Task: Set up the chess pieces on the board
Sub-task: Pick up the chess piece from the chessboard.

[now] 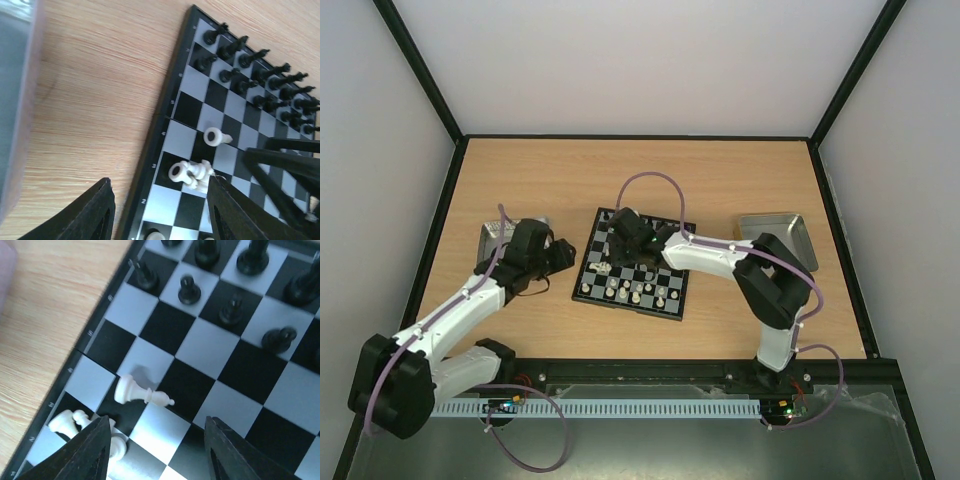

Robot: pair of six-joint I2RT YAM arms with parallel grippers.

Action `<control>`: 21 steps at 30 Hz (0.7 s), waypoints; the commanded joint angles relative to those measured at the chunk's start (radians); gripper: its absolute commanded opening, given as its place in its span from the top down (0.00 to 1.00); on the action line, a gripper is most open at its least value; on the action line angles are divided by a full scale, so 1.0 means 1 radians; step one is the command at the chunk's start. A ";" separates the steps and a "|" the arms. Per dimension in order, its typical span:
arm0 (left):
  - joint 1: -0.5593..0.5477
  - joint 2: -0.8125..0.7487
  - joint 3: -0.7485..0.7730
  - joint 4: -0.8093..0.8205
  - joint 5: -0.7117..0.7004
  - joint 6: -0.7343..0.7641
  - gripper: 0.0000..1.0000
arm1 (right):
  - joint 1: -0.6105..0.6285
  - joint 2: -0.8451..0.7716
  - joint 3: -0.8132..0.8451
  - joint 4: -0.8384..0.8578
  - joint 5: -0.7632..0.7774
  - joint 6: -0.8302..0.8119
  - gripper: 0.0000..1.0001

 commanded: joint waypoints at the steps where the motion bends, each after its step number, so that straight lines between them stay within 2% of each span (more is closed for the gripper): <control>1: 0.006 0.028 0.007 0.049 0.111 0.047 0.47 | 0.009 0.030 0.056 -0.102 0.012 0.005 0.51; 8: -0.001 0.215 0.123 0.060 0.189 0.107 0.50 | -0.007 -0.064 -0.048 -0.028 0.168 0.148 0.55; 13: -0.050 0.331 0.216 0.060 0.193 0.122 0.53 | -0.035 -0.146 -0.160 0.023 0.204 0.200 0.55; 21: -0.124 0.483 0.297 0.045 0.127 0.106 0.60 | -0.038 -0.172 -0.205 0.043 0.198 0.193 0.55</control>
